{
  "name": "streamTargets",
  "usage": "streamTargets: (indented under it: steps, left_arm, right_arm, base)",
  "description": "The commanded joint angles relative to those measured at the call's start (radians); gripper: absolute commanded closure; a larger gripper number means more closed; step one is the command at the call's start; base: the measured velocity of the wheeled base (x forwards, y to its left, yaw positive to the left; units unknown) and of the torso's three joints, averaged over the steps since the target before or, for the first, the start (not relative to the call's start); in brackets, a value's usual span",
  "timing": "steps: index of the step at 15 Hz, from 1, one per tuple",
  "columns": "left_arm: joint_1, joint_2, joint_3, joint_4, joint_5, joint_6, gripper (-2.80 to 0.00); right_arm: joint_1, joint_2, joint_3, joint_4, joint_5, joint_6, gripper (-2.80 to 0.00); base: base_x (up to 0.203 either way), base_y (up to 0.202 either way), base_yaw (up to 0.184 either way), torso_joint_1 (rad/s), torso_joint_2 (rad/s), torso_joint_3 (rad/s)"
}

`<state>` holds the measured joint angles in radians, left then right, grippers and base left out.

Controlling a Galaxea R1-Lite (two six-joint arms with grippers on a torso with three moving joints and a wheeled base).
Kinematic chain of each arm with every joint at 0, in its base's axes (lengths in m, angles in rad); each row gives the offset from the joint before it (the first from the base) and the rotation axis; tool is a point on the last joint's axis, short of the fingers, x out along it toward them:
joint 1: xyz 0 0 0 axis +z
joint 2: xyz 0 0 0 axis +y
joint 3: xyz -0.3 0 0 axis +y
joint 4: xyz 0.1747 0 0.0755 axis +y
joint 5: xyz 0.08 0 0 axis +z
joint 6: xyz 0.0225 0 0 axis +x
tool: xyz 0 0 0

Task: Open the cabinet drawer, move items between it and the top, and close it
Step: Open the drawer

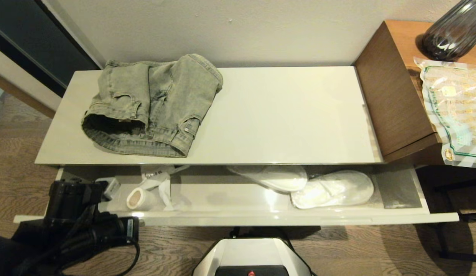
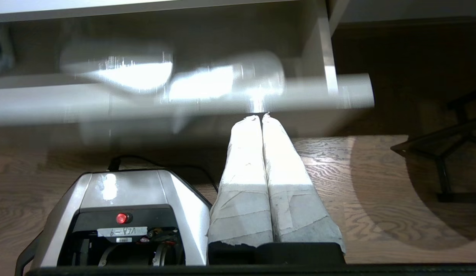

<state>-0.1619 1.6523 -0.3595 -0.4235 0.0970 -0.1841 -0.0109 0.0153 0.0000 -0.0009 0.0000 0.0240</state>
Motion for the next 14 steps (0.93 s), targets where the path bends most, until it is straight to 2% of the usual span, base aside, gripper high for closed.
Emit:
streamTargets:
  steps: [1,3,4,7,8,9,11,14]
  left_arm:
    - [-0.004,-0.194,0.013,0.06,0.0,0.002,0.0]
    - [-0.004,-0.355,-0.012,0.265,-0.032,0.003,0.0]
    - [-0.003,-0.483,-0.045,0.406,-0.058,0.002,0.0]
    - [-0.002,-0.853,-0.292,0.997,-0.142,-0.004,0.0]
    - [0.0,-0.918,-0.336,1.105,-0.161,-0.014,0.0]
    - [0.001,-0.949,-0.356,1.129,-0.178,-0.024,0.0]
    - [0.004,-0.936,-0.386,1.067,-0.199,-0.039,0.0]
    - [0.007,-0.882,-0.386,1.056,-0.137,-0.035,0.0]
  right_arm:
    - [0.0,0.002,0.002,-0.001,0.0,0.001,0.0]
    - [0.0,0.002,0.002,-0.001,0.0,0.001,0.0]
    - [0.0,0.002,0.002,-0.001,0.0,0.001,0.0]
    - [0.0,0.002,0.002,-0.001,0.0,0.001,0.0]
    - [0.0,0.002,0.002,-0.001,0.0,0.001,0.0]
    - [0.0,0.002,0.002,-0.001,0.0,0.001,0.0]
    - [0.0,0.002,0.002,-0.001,0.0,0.001,0.0]
    - [0.0,0.002,0.002,-0.001,0.0,0.001,0.0]
  base:
    - [0.0,0.0,0.0,0.0,0.0,0.0]
    - [0.0,0.0,0.0,0.0,0.0,0.0]
    - [0.0,0.0,0.0,0.0,0.0,0.0]
    - [0.0,0.0,0.0,0.0,0.0,0.0]
    - [0.0,0.0,0.0,0.0,0.0,0.0]
    - [0.0,0.0,0.0,0.0,0.0,0.0]
    - [0.0,0.0,0.0,0.0,0.0,0.0]
    - [0.0,0.0,0.0,0.0,0.0,0.0]
